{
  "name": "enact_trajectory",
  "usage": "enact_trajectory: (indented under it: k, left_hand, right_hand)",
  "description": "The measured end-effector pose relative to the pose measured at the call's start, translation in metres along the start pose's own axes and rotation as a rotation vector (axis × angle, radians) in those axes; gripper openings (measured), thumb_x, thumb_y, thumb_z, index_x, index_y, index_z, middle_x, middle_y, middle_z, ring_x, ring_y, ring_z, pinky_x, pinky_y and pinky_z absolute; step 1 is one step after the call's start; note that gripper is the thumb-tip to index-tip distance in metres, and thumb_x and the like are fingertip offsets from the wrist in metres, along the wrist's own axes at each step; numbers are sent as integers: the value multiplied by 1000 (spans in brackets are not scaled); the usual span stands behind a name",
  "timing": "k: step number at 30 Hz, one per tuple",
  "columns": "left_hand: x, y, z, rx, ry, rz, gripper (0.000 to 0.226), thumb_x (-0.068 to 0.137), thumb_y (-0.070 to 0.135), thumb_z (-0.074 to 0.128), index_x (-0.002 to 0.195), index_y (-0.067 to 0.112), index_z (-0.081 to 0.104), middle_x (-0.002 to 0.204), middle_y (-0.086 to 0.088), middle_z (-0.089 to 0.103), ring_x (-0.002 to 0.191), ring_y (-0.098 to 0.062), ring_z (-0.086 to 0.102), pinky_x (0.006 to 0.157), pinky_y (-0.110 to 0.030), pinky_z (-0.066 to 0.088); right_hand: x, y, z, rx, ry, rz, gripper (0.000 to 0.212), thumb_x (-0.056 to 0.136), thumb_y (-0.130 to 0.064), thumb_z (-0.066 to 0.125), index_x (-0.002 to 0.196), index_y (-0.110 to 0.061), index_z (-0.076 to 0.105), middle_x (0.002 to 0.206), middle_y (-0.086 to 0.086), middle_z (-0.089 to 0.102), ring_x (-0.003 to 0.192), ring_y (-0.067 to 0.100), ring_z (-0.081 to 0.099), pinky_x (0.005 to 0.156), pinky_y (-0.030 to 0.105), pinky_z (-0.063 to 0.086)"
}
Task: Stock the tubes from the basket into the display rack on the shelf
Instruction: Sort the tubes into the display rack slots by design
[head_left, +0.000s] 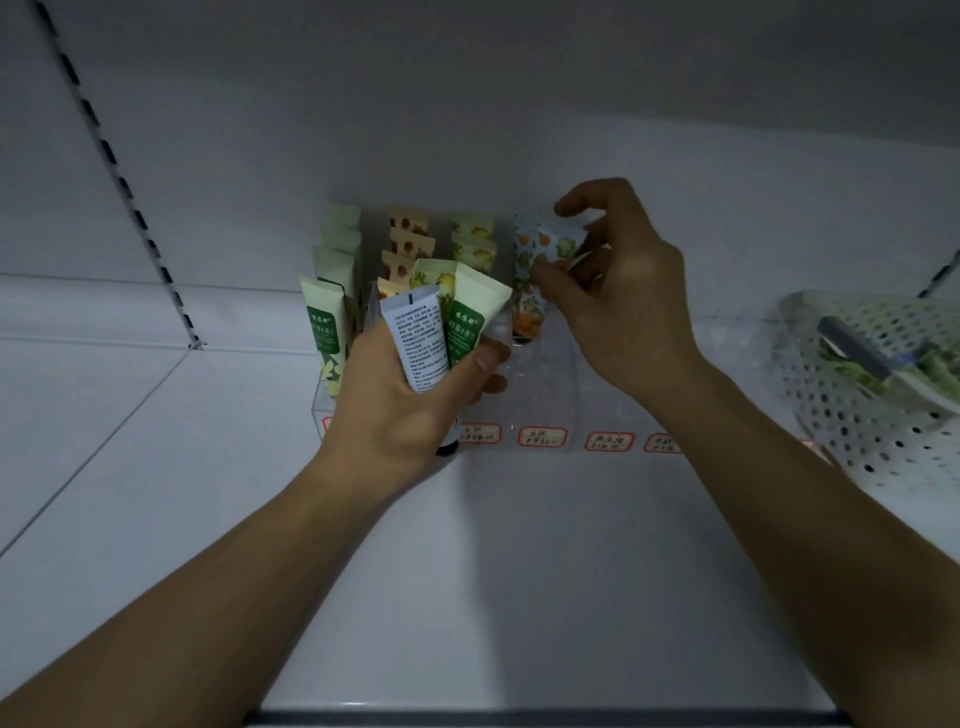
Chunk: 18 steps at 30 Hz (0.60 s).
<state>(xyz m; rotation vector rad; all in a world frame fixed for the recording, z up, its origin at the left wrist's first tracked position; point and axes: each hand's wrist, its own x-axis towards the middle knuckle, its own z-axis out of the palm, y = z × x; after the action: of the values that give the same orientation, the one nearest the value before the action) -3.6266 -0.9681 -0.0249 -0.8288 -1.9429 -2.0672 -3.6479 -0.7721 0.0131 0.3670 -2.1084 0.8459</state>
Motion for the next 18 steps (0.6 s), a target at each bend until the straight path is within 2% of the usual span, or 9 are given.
enact_trajectory:
  k: [2, 4, 5, 8, 12, 15, 18]
  left_hand:
    - [0, 1, 0, -6, -4, 8, 19, 88, 24, 71, 102, 35, 65, 96, -1, 76, 78, -23, 76, 67, -37, 63]
    - [0, 1, 0, -2, -8, 19, 18, 89, 22, 70, 102, 34, 65, 94, -1, 76, 77, -23, 75, 66, -34, 62]
    - [0, 1, 0, -2, -11, 17, 17, 90, 19, 70, 102, 31, 65, 93, -1, 76, 77, -22, 75, 65, -32, 62]
    - [0, 0, -1, -12, -16, 11, 16, 91, 16, 69, 101, 28, 65, 91, -1, 76, 75, -22, 75, 64, -30, 61]
    - [-1, 1, -1, -66, -3, -1, 19, 88, 17, 70, 96, 34, 69, 91, -4, 76, 73, -28, 75, 65, -40, 62]
    - [-2, 3, -2, -74, -1, -28, 17, 88, 14, 72, 99, 27, 67, 92, -5, 76, 73, -28, 75, 65, -39, 62]
    - [-5, 4, -2, -36, -28, -36, 17, 90, 12, 70, 103, 22, 64, 92, -5, 73, 72, -27, 75, 64, -36, 61]
  right_hand:
    - [1, 0, 7, -96, 34, -82, 32, 83, -6, 77, 111, -4, 61, 83, -8, 57, 62, 0, 54, 64, 8, 45]
    - [0, 1, 15, -181, 36, -126, 28, 82, -6, 76, 106, -2, 63, 82, -8, 56, 62, 5, 50, 63, 12, 44]
    - [0, 2, 17, -204, 45, -126, 28, 82, -6, 76, 106, -2, 63, 83, -8, 55, 64, 5, 50, 63, 9, 41]
    - [-2, 4, 17, -195, 64, -90, 28, 82, -10, 78, 105, -2, 64, 80, -8, 56, 64, 5, 52, 66, -1, 35]
    - [-5, 7, 13, -149, 62, -45, 30, 82, -10, 79, 106, -3, 63, 66, -4, 58, 61, 8, 55, 62, 0, 38]
    - [-6, 6, 13, -154, 71, -32, 31, 81, -10, 81, 106, -3, 63, 65, -5, 56, 60, 7, 53, 61, 0, 37]
    - [-8, 7, 17, -168, 44, 3, 31, 82, -10, 79, 108, -4, 63, 64, 1, 62, 53, 6, 50, 57, 0, 35]
